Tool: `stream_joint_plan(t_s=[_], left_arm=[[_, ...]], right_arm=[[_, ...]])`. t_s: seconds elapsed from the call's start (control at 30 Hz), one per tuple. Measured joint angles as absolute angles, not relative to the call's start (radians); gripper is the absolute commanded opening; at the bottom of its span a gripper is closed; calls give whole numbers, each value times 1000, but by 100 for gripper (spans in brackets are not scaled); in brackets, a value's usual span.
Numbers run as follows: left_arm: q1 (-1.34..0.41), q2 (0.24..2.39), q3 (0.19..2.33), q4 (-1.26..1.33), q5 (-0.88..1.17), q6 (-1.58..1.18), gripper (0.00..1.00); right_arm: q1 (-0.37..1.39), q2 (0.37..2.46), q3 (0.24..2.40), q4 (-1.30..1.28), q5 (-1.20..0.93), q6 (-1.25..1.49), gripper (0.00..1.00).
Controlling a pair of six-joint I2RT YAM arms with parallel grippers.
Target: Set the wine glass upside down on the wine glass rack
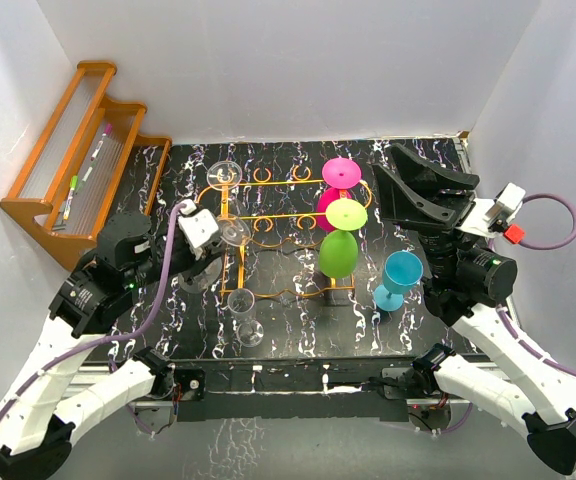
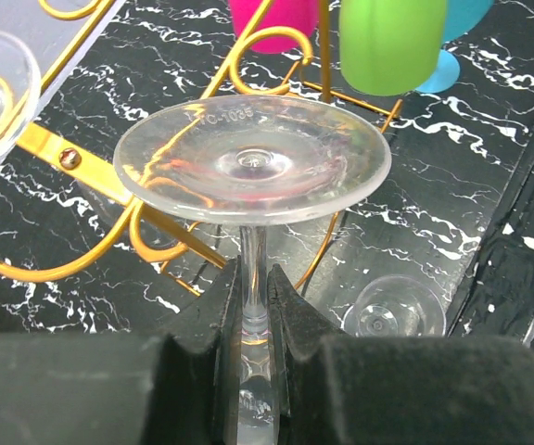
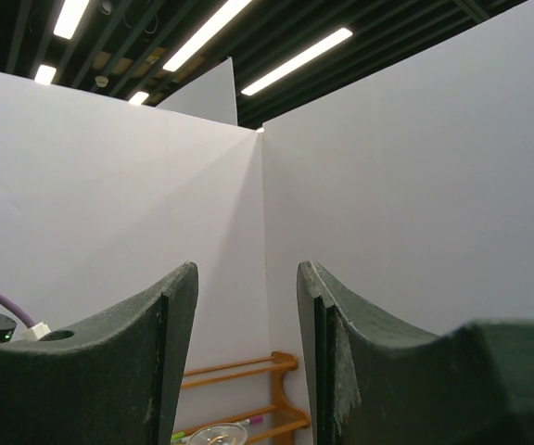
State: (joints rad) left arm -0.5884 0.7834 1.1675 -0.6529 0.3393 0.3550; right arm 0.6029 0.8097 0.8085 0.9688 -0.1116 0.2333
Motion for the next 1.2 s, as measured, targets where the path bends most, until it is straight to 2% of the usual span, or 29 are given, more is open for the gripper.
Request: stream_joint_plan(t_s=[1.2], left_arm=[[-551,749,1037,-495,224,294,0]], right_arm=[[603,801,810,947,-139,241,49]])
